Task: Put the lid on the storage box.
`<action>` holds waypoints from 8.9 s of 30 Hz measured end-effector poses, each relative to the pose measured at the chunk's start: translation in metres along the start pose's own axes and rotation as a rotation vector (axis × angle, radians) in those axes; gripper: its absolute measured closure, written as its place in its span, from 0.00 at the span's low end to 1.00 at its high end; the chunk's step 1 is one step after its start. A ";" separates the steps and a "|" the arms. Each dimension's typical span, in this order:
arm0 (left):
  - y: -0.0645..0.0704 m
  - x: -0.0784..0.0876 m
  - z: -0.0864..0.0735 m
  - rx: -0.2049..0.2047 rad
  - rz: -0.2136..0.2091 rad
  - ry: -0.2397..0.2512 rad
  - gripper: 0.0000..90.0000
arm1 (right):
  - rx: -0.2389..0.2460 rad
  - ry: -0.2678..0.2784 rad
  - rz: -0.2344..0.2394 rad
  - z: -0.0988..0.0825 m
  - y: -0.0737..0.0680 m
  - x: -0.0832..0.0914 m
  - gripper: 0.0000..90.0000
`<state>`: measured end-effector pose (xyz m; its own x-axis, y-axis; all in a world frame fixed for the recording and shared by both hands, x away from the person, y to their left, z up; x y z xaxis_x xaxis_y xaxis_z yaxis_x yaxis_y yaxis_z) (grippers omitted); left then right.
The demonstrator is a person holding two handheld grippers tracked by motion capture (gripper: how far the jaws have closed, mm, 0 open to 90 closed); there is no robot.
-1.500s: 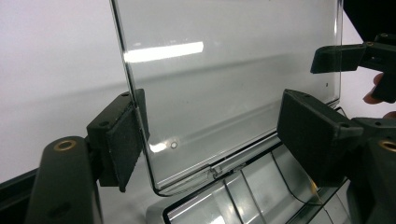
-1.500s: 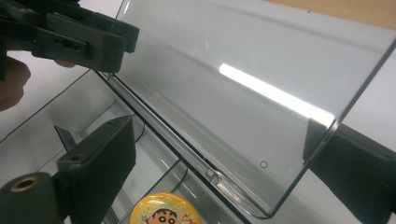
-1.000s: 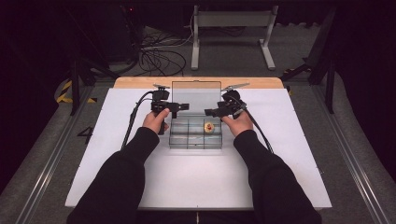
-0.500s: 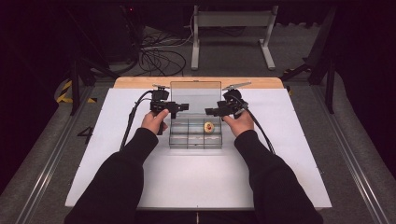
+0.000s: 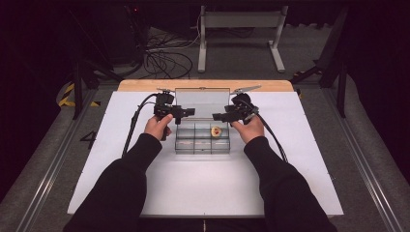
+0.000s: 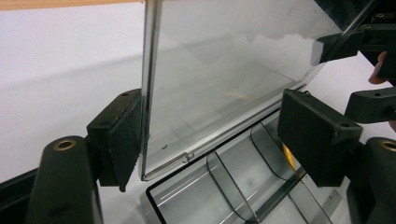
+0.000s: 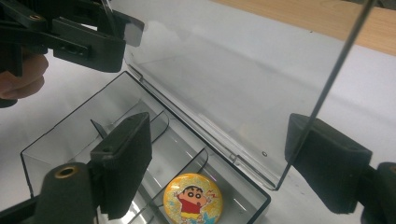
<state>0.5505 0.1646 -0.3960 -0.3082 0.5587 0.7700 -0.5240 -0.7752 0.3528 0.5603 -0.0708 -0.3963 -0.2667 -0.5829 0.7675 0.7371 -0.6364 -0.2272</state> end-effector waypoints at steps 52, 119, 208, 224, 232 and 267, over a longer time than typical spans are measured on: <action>0.008 0.035 -0.011 -0.106 0.033 0.034 0.24 | 0.056 0.099 -0.119 -0.020 -0.038 0.070 0.98; 0.050 0.059 -0.081 -0.313 0.151 -0.117 0.95 | 0.085 -0.039 -0.067 -0.064 -0.060 0.058 1.00; 0.068 0.099 -0.104 -0.427 0.138 0.097 0.11 | 0.275 0.080 -0.063 -0.079 -0.089 0.088 0.04; 0.062 0.106 -0.124 -0.449 0.115 0.189 0.08 | 0.289 0.138 -0.050 -0.091 -0.089 0.094 0.03; 0.052 0.110 -0.141 -0.453 0.074 0.248 0.08 | 0.285 0.178 -0.061 -0.107 -0.083 0.095 0.02; 0.013 0.078 -0.206 -0.413 0.083 0.223 0.08 | 0.224 0.115 -0.070 -0.172 -0.062 0.065 0.01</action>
<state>0.3562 0.2588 -0.4415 -0.5020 0.5843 0.6376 -0.7483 -0.6631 0.0186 0.3904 -0.1557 -0.4352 -0.3819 -0.6031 0.7002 0.8298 -0.5573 -0.0274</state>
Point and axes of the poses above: each handheld gripper's, and its own axes: x roughly backward along the jaws, z roughly out of its top, y roughly to its right, the point moved 4 cm from there along -x, roughly forward along the jaws, and after that the axes turned 15 degrees about -y, right-handed, at the moved point
